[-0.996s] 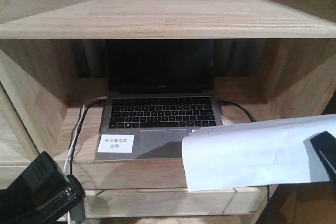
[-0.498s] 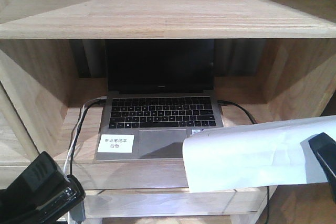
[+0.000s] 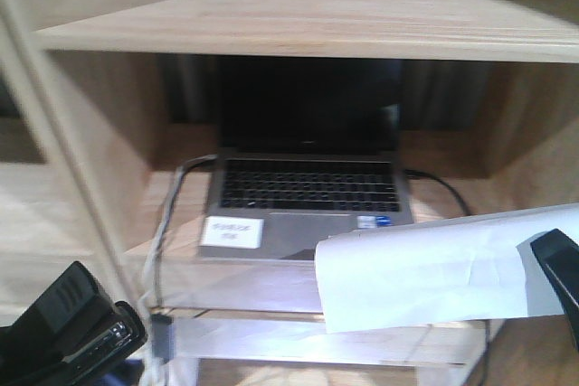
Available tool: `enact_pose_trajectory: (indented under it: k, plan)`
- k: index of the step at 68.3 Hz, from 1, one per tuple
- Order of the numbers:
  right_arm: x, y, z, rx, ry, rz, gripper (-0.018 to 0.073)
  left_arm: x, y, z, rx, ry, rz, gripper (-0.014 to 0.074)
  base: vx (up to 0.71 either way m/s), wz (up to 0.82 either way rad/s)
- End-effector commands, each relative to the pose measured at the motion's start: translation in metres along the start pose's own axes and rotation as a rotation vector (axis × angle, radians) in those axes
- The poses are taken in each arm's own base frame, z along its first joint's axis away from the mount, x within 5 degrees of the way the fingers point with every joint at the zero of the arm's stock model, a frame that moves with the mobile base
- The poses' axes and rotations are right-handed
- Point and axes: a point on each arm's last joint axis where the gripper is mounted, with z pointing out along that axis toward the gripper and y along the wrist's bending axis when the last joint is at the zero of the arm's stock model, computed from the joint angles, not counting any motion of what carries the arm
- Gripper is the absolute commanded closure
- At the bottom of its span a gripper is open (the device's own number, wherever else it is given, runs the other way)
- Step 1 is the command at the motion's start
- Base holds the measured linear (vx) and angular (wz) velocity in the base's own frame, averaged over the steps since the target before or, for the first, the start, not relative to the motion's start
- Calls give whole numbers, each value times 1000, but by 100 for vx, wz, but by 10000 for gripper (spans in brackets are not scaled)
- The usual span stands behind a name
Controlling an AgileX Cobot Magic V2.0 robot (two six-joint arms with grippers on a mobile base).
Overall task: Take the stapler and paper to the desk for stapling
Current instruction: 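Drive the base to the wooden desk holding stapler and paper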
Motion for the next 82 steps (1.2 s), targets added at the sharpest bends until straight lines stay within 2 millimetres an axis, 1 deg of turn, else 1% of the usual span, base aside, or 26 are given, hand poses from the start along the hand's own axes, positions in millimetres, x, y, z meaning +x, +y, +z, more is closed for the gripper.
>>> enact_pose_trajectory:
  k: [1,82]
  plan:
    - [-8,10,4,-74,-35,-11,564,-18,3,-5,-37,-121,-31,603,-8,30]
    - [-8,10,4,-75,-36,-11,564,-18,3,-5,-37,-121,-31,603,-9,42]
